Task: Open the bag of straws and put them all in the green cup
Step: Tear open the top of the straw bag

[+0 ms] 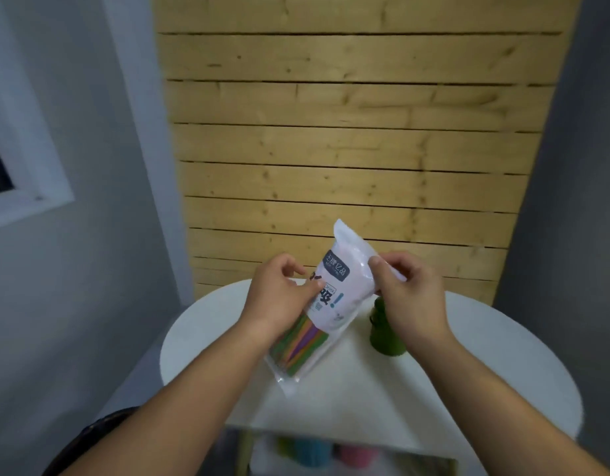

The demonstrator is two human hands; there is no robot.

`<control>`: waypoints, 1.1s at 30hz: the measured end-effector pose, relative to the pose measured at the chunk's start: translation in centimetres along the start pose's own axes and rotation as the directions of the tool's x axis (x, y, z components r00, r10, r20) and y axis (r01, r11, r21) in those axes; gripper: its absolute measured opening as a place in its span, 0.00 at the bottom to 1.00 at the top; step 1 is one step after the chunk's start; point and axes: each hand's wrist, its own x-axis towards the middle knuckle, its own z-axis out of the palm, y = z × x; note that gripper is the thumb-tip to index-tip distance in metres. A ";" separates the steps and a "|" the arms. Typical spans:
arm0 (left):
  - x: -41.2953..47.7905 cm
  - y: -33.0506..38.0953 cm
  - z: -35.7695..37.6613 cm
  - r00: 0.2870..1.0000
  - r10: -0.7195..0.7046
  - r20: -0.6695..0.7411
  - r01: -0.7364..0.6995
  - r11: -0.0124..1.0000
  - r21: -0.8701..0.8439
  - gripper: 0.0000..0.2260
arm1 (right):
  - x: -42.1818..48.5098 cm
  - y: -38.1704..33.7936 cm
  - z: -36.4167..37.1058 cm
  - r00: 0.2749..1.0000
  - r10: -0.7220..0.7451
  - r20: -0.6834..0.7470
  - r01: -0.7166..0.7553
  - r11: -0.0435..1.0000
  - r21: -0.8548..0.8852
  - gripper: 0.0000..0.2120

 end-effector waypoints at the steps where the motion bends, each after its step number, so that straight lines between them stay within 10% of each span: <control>1: -0.8 0.1 0.3 1.000 -0.002 0.026 0.003 0.999 -0.033 0.11 | -0.9 0.3 -0.1 1.000 -0.024 -0.020 0.024 1.000 0.003 0.07; 10: -2.4 0.5 1.4 0.996 0.093 -0.016 -0.094 0.994 -0.062 0.05 | -4.1 1.0 0.7 0.972 -0.234 -0.025 0.235 0.965 0.113 0.09; 15: -2.9 0.3 1.6 0.977 -0.032 0.209 0.118 0.903 -0.414 0.07 | -3.2 3.2 1.8 0.975 -0.075 0.210 0.021 0.969 0.248 0.04; 33: -1.5 -3.5 1.9 0.982 0.021 0.188 0.058 0.913 -0.404 0.04 | -2.1 4.9 2.1 0.943 0.062 0.326 -0.121 0.979 0.164 0.04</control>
